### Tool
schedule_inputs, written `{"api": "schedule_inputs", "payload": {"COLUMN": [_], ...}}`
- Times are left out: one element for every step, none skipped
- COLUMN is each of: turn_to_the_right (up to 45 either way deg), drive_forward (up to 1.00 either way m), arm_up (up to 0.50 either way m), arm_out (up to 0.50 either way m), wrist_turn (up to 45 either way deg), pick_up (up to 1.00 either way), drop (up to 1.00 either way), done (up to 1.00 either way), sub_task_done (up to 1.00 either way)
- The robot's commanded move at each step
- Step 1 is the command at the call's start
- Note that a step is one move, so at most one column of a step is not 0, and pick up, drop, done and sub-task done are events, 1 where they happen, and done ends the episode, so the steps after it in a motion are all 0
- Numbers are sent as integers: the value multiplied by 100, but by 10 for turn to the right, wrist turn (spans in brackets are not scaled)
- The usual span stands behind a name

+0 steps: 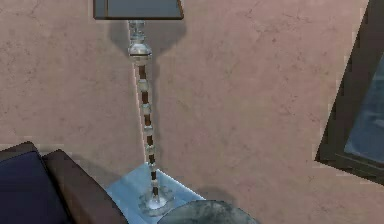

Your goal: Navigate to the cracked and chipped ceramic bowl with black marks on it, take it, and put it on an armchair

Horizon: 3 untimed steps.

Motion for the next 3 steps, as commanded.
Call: {"api": "schedule_inputs", "payload": {"turn_to_the_right": [-120,0,450], "drive_forward": [0,30,0], "arm_up": [0,0,0], "arm_out": [0,0,0], "wrist_turn": [0,0,0], "pick_up": [0,0,0], "drop": [0,0,0], "done": [0,0,0], "sub_task_done": [0,0,0]}}
